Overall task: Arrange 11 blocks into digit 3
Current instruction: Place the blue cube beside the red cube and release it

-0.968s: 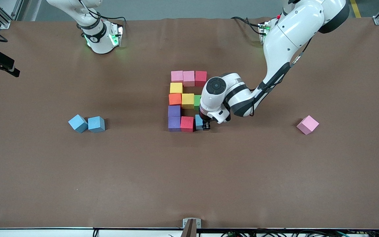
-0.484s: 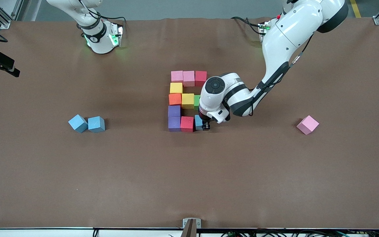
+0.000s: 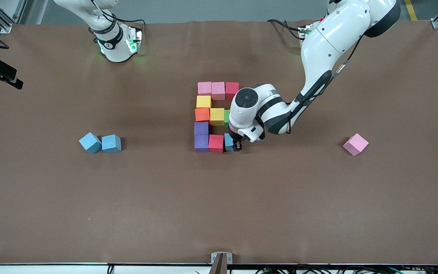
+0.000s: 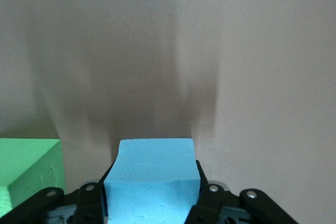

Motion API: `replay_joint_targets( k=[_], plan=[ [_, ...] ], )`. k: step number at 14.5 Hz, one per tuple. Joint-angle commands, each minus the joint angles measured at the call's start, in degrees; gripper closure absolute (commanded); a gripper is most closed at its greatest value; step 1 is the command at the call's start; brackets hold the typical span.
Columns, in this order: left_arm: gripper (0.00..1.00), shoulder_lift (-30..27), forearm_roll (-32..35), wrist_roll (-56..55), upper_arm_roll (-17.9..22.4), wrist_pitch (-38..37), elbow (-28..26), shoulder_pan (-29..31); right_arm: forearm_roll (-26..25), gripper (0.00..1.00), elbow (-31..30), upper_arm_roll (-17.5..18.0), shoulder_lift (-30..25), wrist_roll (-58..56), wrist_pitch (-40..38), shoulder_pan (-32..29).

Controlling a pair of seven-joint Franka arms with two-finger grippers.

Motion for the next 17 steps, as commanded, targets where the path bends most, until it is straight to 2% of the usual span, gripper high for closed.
replay_joint_targets(
  k=[1, 17],
  plan=[
    [0.86, 1.8, 1.1, -2.6, 1.5, 1.7, 1.6, -2.0, -0.6, 0.00, 1.0, 0.7, 0.6, -0.7, -0.4, -0.9],
    [0.85, 2.4, 1.1, -2.7, 3.1, 1.7, 2.2, -4.4, -0.7, 0.00, 1.0, 0.7, 0.6, -0.7, -0.4, -0.9]
  ],
)
